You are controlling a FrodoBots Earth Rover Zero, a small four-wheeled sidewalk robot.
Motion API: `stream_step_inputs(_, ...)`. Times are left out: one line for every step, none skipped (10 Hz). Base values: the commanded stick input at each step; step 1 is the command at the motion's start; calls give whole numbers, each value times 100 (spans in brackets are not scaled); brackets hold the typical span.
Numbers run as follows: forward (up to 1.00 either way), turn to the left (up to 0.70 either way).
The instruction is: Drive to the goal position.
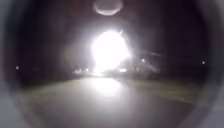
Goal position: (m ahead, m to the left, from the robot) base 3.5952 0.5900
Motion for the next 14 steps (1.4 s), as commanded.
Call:
stream_step_inputs(100,22)
stream_step_inputs(100,22)
stream_step_inputs(100,22)
stream_step_inputs(100,22)
stream_step_inputs(100,22)
stream_step_inputs(100,22)
stream_step_inputs(100,17)
stream_step_inputs(100,7)
stream_step_inputs(100,3)
stream_step_inputs(100,2)
stream_step_inputs(100,1)
stream_step_inputs(100,0)
stream_step_inputs(100,0)
stream_step_inputs(100,-1)
